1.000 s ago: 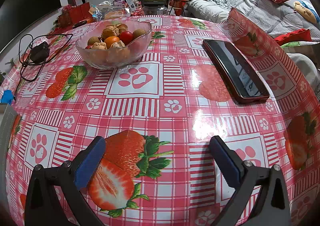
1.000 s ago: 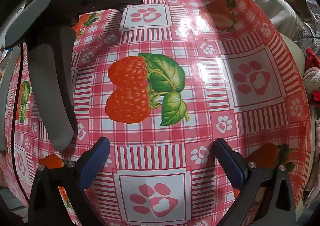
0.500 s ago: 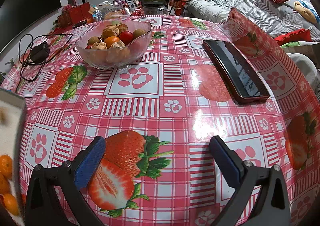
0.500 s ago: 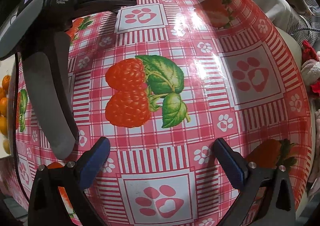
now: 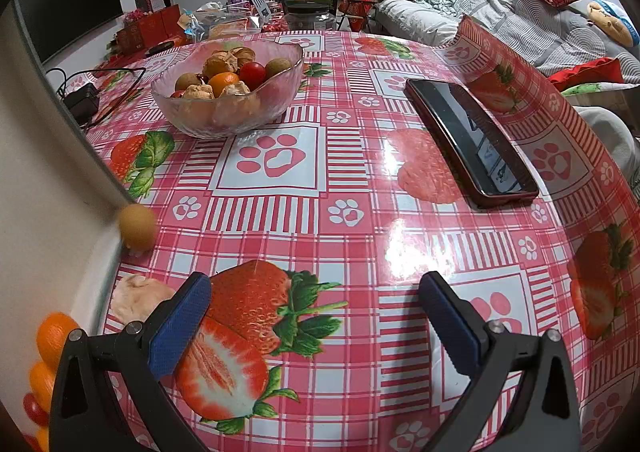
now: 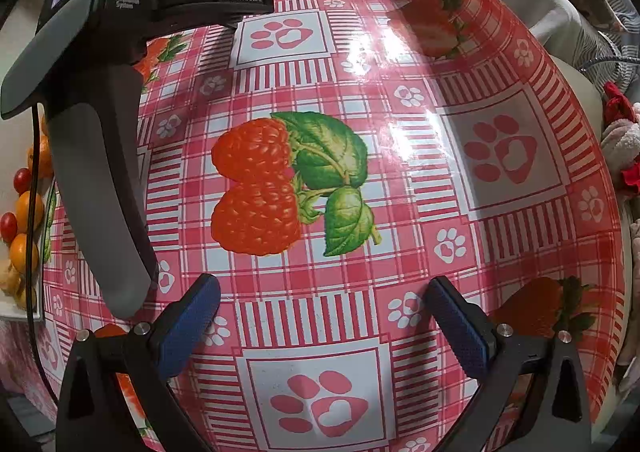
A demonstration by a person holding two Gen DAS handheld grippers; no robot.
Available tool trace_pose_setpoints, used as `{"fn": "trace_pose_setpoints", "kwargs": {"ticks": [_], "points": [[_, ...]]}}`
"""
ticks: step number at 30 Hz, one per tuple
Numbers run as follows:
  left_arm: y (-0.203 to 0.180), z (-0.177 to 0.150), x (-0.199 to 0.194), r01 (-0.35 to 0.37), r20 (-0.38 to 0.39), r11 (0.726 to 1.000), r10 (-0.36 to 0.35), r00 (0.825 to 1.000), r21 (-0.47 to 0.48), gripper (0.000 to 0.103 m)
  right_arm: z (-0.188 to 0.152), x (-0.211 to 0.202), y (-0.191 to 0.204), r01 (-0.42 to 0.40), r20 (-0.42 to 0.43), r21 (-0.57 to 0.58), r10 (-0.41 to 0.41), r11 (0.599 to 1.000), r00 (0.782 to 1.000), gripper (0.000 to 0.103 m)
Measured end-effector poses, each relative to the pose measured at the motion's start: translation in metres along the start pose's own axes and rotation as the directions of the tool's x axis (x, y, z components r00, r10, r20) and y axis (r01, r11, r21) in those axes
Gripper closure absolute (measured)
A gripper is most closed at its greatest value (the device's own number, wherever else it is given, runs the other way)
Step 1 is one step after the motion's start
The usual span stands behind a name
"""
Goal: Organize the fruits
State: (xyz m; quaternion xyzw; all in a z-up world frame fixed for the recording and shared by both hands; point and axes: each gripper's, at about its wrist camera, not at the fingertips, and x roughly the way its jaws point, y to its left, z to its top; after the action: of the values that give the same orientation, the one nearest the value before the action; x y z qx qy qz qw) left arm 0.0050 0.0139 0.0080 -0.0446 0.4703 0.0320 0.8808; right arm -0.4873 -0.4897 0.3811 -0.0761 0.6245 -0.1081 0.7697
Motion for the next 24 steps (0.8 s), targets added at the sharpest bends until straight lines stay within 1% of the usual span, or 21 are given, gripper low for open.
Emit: {"fn": "trace_pose_setpoints", "kwargs": {"ticks": [1, 2, 3, 7, 13, 19, 24], "points": [[-0.003, -0.003, 0.001, -0.001, 0.001, 1.000, 0.001, 1.000, 0.000, 0.000, -0.002, -0.001, -0.001, 0.002, -0.001, -0.002, -0.002, 1.000, 1.000, 0.000], [0.000, 0.000, 0.000, -0.001, 0.001, 1.000, 0.001, 1.000, 0.000, 0.000, -0.011, -0.003, 0.006, 0.015, -0.047, -0.004, -0.015, 1.000, 0.999, 0.000], [0.000, 0.000, 0.000, -0.001, 0.001, 1.000, 0.001, 1.000, 0.000, 0.000, -0.011, -0.004, 0.008, 0.018, -0.058, -0.004, -0.018, 1.000, 0.998, 0.000], [0.000, 0.000, 0.000, 0.001, 0.000, 1.000, -0.001, 1.000, 0.000, 0.000, -0.012, -0.001, 0.008, 0.014, -0.074, 0.000, -0.014, 1.000, 0.997, 0.000], [-0.003, -0.003, 0.001, -0.001, 0.001, 1.000, 0.001, 1.000, 0.000, 0.000, -0.011, 0.000, 0.008, 0.008, -0.073, -0.003, -0.008, 1.000, 0.997, 0.000], [-0.003, -0.002, 0.000, 0.001, 0.000, 1.000, -0.001, 1.000, 0.000, 0.000, -0.009, -0.001, 0.007, -0.002, -0.039, -0.003, 0.002, 1.000, 0.999, 0.000], [0.001, 0.002, -0.001, 0.001, -0.001, 1.000, -0.001, 1.000, 0.000, 0.000, -0.005, -0.001, 0.007, -0.008, -0.040, -0.005, 0.007, 1.000, 0.999, 0.000]]}}
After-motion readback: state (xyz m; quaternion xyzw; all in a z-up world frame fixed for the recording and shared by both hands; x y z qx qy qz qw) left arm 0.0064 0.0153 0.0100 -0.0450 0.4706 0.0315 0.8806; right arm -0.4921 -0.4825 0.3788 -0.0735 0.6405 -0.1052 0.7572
